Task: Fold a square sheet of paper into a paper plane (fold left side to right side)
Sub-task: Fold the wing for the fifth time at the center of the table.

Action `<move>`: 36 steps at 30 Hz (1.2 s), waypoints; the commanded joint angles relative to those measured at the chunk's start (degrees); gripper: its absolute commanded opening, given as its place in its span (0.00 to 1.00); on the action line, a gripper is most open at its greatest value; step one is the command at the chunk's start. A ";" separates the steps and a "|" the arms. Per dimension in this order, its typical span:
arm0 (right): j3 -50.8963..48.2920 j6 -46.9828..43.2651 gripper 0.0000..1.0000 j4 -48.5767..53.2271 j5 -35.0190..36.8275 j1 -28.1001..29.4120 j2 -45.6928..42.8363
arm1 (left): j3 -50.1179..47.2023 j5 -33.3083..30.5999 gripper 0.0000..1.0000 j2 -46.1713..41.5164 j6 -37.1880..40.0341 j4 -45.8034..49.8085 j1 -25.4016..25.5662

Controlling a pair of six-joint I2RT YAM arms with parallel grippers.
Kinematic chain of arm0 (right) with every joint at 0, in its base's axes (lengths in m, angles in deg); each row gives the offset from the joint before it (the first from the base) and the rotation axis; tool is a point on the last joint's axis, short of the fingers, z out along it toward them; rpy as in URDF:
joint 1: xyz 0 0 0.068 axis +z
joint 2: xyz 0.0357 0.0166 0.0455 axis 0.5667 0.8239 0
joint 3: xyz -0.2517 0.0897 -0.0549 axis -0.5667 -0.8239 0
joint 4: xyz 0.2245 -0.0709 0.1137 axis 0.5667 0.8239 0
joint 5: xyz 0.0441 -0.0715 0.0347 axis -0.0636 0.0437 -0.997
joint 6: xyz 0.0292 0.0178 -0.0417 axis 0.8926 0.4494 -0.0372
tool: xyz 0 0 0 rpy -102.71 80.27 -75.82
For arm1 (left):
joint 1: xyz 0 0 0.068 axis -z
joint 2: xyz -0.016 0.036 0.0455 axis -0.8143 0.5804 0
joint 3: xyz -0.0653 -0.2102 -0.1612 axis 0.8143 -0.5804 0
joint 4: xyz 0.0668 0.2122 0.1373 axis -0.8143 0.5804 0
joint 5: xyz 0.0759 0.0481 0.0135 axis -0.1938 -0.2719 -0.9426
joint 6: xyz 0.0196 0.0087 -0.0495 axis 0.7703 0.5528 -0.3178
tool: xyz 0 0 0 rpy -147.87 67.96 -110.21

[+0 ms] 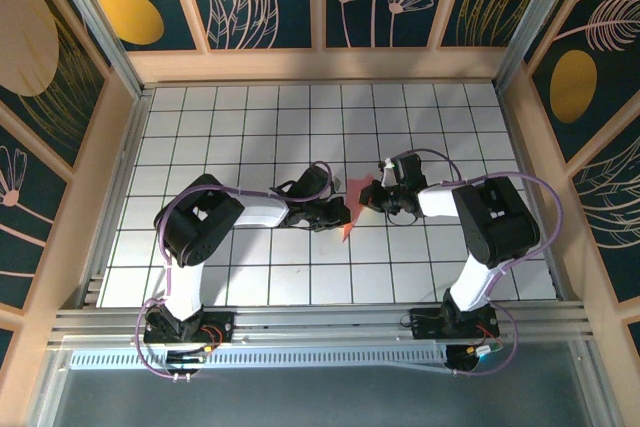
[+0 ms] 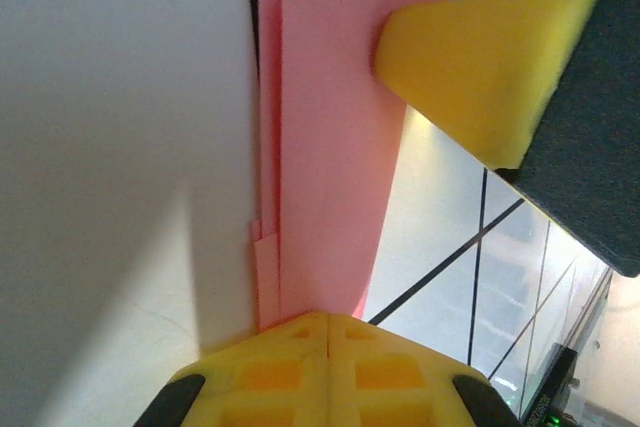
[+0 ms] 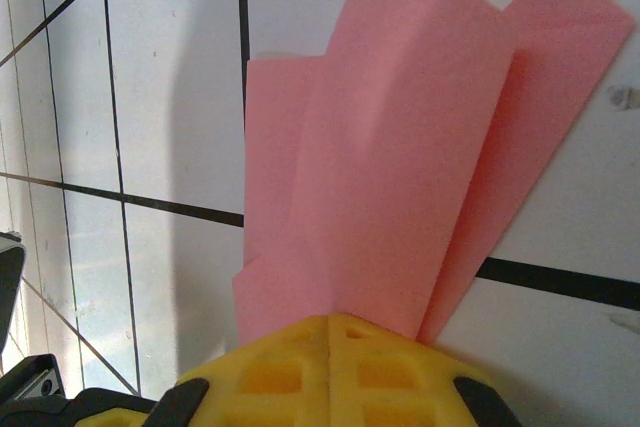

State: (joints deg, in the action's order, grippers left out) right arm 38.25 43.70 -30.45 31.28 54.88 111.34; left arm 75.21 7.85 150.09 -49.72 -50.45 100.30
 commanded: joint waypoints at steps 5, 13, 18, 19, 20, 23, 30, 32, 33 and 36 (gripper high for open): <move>-0.88 -1.47 0.00 8.15 3.79 0.09 3.23 | -0.47 -2.57 0.04 -0.23 1.31 3.75 0.19; -0.69 -1.66 0.00 8.60 4.05 0.16 3.15 | -0.37 -4.32 0.02 0.02 1.95 5.67 0.17; -0.09 -1.54 0.00 7.67 2.85 0.19 1.85 | 0.00 -6.12 0.00 0.12 2.99 7.87 0.18; 0.17 -1.29 0.00 6.78 1.94 0.15 1.22 | 0.10 -6.26 0.00 0.27 3.14 8.27 0.19; 0.36 -1.01 0.00 5.78 0.74 0.09 0.45 | 0.11 -6.50 0.00 0.44 3.41 8.66 0.19; 0.98 -0.59 0.00 3.31 -1.37 0.10 -2.40 | 0.44 -7.94 0.00 0.63 4.11 10.40 0.26; -0.67 -2.37 0.00 2.72 0.01 0.07 -8.83 | 1.78 -11.10 0.00 1.21 5.67 14.31 0.63; -2.27 -2.14 0.00 2.02 -0.22 0.16 -9.78 | 2.29 -11.56 0.00 1.61 5.91 15.03 0.88; -3.08 -1.88 0.00 1.47 -0.48 0.23 -9.88 | 2.63 -11.89 0.00 1.89 6.11 15.61 0.95; -4.56 -1.02 0.00 -0.11 -0.53 1.17 -9.73 | 3.65 -13.01 0.00 2.39 6.60 17.14 1.24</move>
State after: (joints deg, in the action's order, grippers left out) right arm 35.72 42.67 -29.35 31.13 55.08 101.92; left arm 79.10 0.75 149.96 -44.80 -42.18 101.66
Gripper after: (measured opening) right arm 0.047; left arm 0.044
